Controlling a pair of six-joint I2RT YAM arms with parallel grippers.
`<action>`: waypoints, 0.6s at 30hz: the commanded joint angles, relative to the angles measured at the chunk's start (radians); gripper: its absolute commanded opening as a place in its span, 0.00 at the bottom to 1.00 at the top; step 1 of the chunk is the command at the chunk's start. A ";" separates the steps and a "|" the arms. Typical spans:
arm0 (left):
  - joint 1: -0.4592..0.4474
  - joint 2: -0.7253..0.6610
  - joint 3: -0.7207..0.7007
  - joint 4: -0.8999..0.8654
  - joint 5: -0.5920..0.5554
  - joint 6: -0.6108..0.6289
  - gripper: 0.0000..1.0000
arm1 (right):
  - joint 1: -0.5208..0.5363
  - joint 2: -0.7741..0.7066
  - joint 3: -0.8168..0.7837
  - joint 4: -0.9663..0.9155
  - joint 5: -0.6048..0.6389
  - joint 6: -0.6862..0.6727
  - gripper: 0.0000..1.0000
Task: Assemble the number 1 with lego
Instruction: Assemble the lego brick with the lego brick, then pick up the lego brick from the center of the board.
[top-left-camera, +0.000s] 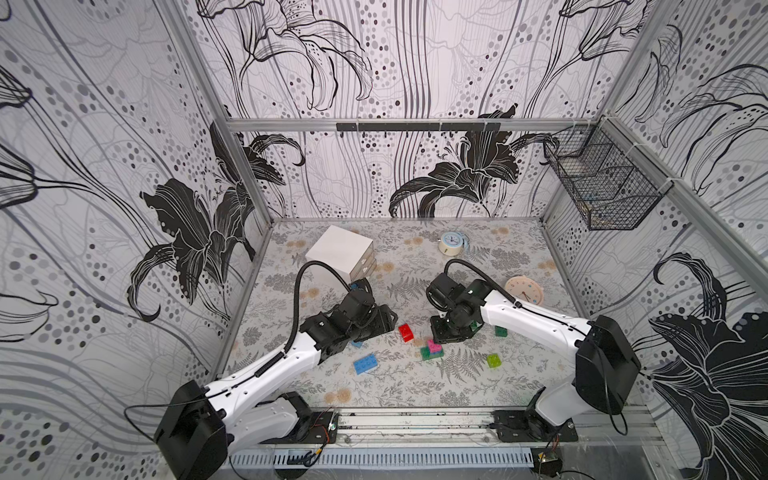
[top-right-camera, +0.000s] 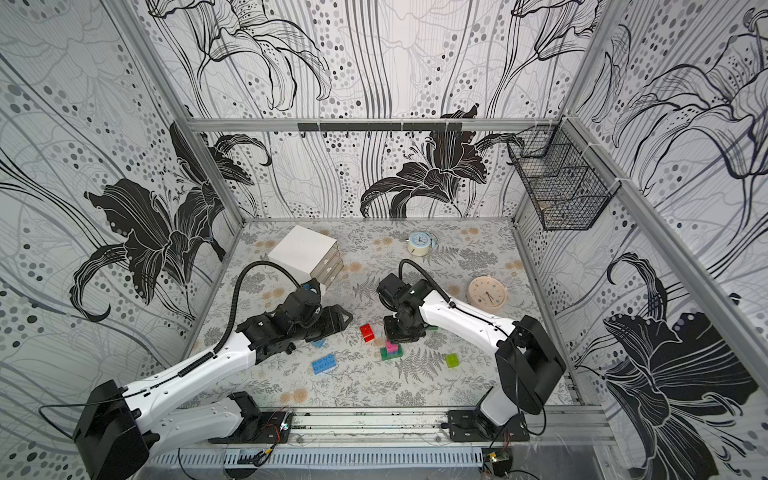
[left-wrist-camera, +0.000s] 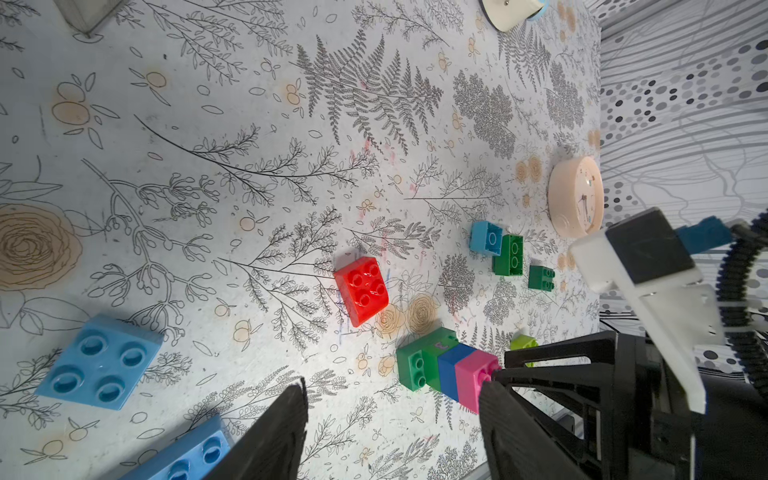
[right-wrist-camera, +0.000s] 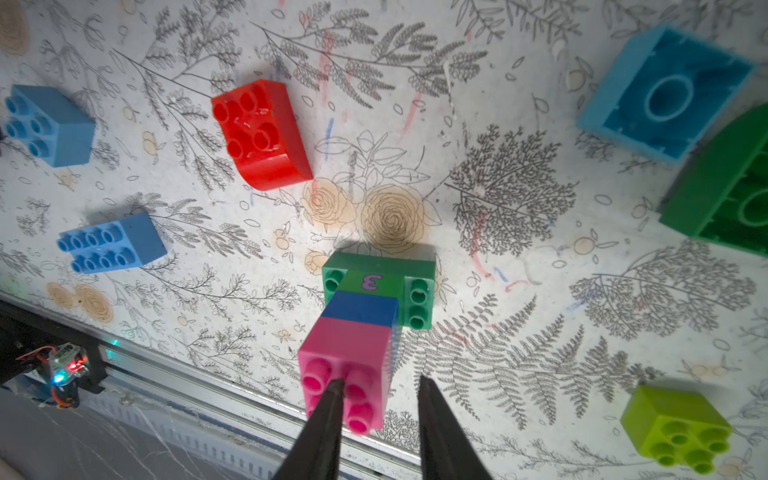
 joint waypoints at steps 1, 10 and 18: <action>0.006 -0.017 -0.005 -0.025 -0.048 -0.013 0.70 | 0.007 0.039 -0.042 -0.029 0.018 0.002 0.32; 0.022 -0.028 -0.008 -0.081 -0.084 0.002 0.71 | 0.015 0.071 -0.072 -0.048 0.043 0.004 0.30; 0.103 0.023 0.050 -0.230 -0.113 0.171 0.76 | 0.014 -0.088 0.110 -0.024 0.074 -0.001 0.63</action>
